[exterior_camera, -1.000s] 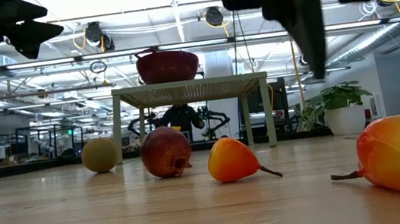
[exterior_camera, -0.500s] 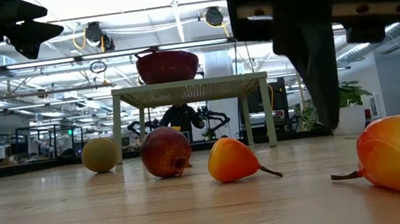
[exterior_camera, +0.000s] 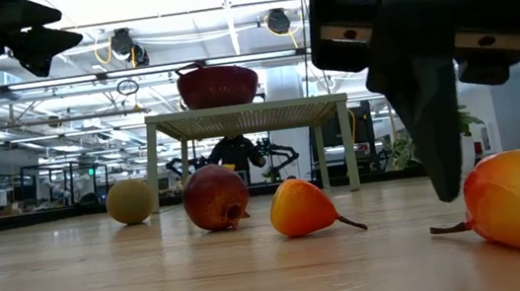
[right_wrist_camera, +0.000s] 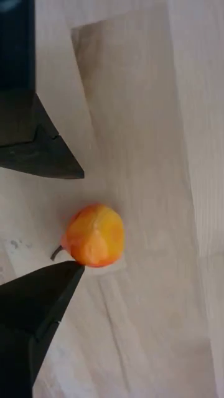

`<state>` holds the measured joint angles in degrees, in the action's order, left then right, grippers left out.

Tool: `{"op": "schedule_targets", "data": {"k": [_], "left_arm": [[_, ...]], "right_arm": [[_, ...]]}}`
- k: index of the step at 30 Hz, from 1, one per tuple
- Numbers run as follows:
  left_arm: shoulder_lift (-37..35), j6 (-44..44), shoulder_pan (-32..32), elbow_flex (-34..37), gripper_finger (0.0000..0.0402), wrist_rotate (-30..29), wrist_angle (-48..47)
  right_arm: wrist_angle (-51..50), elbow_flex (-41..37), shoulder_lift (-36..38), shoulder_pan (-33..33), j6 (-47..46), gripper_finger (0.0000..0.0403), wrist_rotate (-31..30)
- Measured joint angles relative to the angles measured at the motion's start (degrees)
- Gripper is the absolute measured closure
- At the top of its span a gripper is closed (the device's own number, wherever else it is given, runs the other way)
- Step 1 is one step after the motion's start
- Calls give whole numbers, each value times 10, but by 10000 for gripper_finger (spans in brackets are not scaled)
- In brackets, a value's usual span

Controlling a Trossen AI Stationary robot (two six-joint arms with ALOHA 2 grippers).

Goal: Pick & Place Fruit
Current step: Put the pear into the violet strainer bowl on the shelf

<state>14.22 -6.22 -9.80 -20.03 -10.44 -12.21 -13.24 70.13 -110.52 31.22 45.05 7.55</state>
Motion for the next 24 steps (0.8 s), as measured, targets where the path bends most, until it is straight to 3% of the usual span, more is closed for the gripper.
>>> {"op": "schedule_targets", "data": {"k": [24], "left_arm": [[0, 0, 0, 0, 174, 0, 0]], "right_arm": [[52, -16, 0, 0, -1, 230, 1]]}}
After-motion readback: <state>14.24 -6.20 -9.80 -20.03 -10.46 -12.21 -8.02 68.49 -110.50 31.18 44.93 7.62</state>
